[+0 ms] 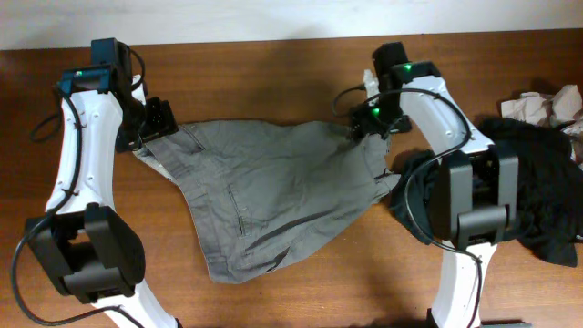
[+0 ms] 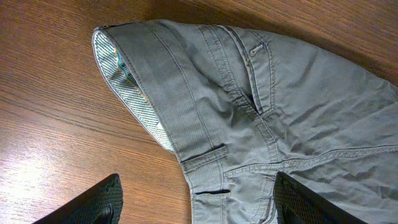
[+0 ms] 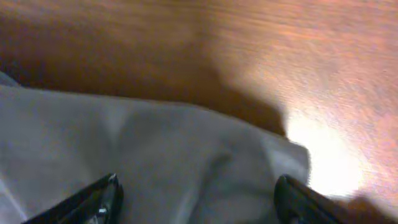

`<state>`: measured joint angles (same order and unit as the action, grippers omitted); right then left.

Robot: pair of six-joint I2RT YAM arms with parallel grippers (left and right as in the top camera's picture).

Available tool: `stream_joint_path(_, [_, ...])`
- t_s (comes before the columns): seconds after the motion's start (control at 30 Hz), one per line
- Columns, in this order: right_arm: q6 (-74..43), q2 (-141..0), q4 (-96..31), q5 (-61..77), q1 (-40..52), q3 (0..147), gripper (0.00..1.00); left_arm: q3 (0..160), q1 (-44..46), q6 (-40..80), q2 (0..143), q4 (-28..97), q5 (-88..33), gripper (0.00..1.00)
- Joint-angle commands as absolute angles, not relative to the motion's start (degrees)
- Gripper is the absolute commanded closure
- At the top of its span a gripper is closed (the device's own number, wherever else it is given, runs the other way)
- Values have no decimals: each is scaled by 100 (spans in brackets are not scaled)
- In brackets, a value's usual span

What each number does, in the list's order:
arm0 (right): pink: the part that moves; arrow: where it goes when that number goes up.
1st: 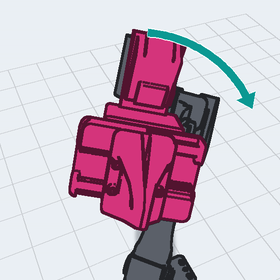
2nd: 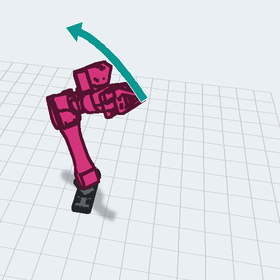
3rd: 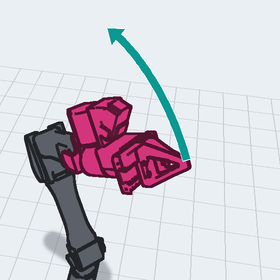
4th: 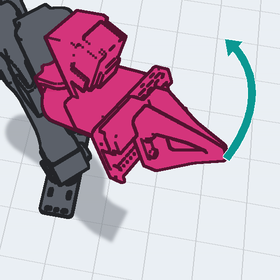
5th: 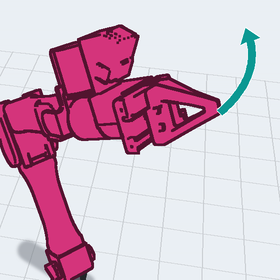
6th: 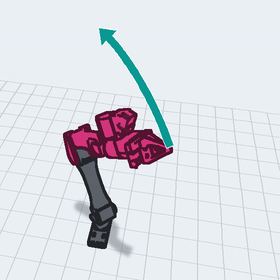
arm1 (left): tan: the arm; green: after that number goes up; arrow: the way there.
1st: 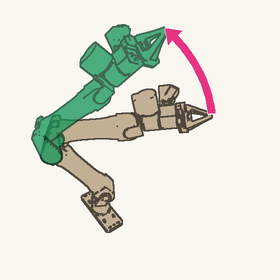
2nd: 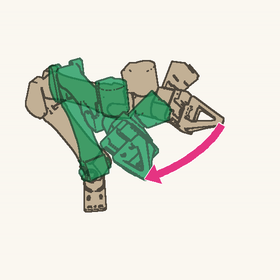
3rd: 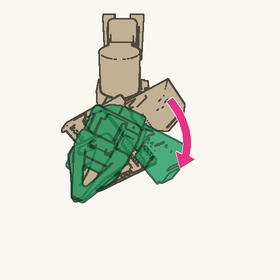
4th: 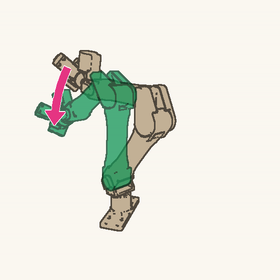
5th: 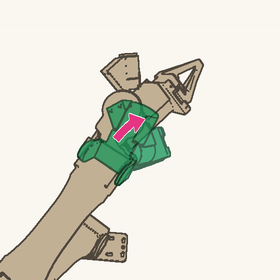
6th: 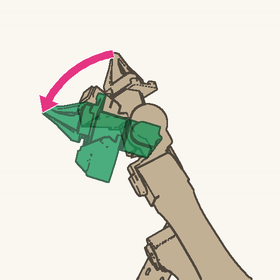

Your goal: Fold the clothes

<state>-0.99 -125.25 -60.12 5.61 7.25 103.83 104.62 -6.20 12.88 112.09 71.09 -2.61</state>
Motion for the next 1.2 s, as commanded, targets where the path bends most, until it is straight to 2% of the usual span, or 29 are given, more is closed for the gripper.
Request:
stream_joint_path(0.0, [-659, -11950, -6313, 384, 471, 10460, 17, 10495, -648, 1190, 11244, 7074, -320, 23])
stream_joint_path(0.2, [-1212, -11926, -6608, 1013, 296, 10422, 21, 10495, -637, 1190, 11246, 7017, -320, 23])
stream_joint_path(0.3, [-1614, -11928, -6602, 1015, 303, 10416, 28, 10495, -624, 1192, 11246, 7030, -320, 23])
stream_joint_path(0.6, [-2169, -11935, -6543, 1352, 303, 10215, 27, 10495, -521, 1190, 11246, 7052, -320, 23])
stream_joint_path(0.67, [-2386, -11937, -6423, 1356, 303, 10066, 37, 10495, -493, 1190, 11246, 7054, -320, 23])
stream_joint_path(0.83, [-2565, -11935, -6066, 1667, 303, 9863, 81, 10495, -464, 1190, 11246, 7054, -318, 23])
stream_joint_path(0.9, [-2178, -11902, -5787, 1918, 298, 9904, 94, 10495, -464, 1190, 11246, 7052, -318, 23])
stream_joint_path(1.17, [913, -11260, -5433, 2202, 211, 11284, 96, 10495, -464, 1081, 11246, 7046, -320, 22])
